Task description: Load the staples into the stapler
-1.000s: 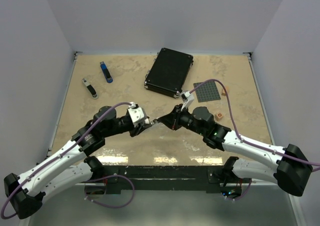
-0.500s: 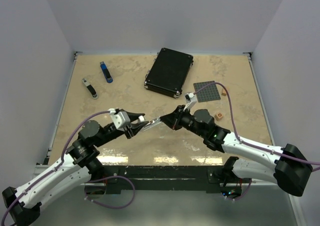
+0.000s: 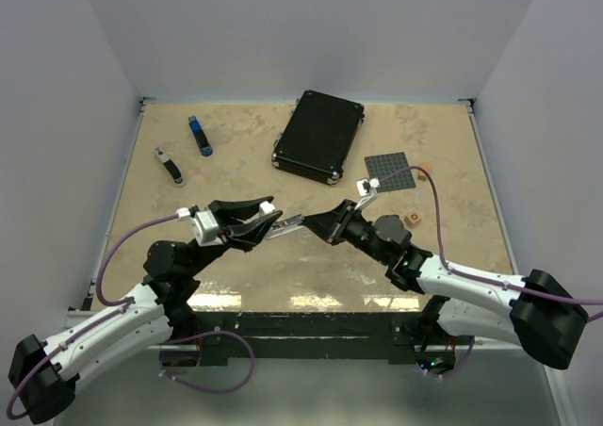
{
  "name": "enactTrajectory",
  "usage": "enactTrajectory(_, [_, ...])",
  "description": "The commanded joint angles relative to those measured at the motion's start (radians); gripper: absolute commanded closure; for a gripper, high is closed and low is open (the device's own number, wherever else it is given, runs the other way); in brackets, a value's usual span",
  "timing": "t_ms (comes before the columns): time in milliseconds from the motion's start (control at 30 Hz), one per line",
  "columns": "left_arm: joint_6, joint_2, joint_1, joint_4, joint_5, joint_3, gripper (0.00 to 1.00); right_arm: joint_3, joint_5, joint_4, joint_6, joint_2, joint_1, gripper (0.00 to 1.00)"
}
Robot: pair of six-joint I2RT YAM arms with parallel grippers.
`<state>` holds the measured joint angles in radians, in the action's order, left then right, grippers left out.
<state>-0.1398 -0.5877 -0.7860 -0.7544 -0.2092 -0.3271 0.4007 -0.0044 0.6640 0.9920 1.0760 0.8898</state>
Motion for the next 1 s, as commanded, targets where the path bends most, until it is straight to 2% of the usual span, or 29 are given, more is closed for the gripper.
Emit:
enactTrajectory(0, [0.019,-0.03,0.005,-0.514,0.102,-0.023,1.0,-0.054,-0.058,-0.026,0.028,0.048,0.005,0.99])
enactTrajectory(233, [0.06,-0.133,0.005,-0.712,0.146,-0.064,1.0,-0.083,-0.103,0.052,0.094,0.076,0.008,0.95])
enactTrajectory(333, [0.085,-0.168,0.005,-0.738,0.163,-0.087,1.0,-0.088,-0.117,0.075,0.099,0.091,0.008,0.94])
enactTrajectory(433, [0.098,-0.182,0.005,-0.633,0.136,-0.125,1.0,-0.077,-0.128,0.051,0.035,0.064,0.008,0.89])
enactTrajectory(500, [0.104,-0.169,0.004,-0.568,0.122,-0.133,1.0,-0.059,-0.099,-0.039,-0.019,-0.006,0.008,0.84])
enactTrajectory(533, [0.1,-0.161,0.004,-0.506,0.125,-0.129,1.0,-0.037,-0.089,-0.07,-0.095,-0.037,0.005,0.81])
enactTrajectory(567, [0.095,-0.143,0.004,-0.476,0.119,-0.125,1.0,-0.022,-0.063,-0.107,-0.14,-0.066,0.008,0.74])
enactTrajectory(600, [0.088,-0.133,0.005,-0.446,0.117,-0.118,1.0,-0.004,-0.054,-0.192,-0.188,-0.124,0.006,0.7])
enactTrajectory(633, [0.077,-0.123,0.005,-0.386,0.108,-0.11,1.0,0.031,-0.058,-0.223,-0.305,-0.149,0.006,0.6])
enactTrajectory(700, [0.06,-0.098,0.007,-0.308,0.088,-0.112,1.0,0.075,-0.077,-0.338,-0.445,-0.218,0.006,0.5])
enactTrajectory(733, [0.051,-0.089,0.007,-0.233,0.079,-0.115,1.0,0.122,-0.091,-0.377,-0.577,-0.237,0.008,0.38])
enactTrajectory(833, [0.017,-0.077,0.007,-0.148,-0.005,-0.116,1.0,0.191,-0.228,-0.47,-0.779,-0.283,0.009,0.27])
enactTrajectory(967, [-0.04,-0.099,0.007,-0.106,-0.177,-0.127,1.0,0.243,-0.397,-0.512,-0.959,-0.309,0.008,0.24])
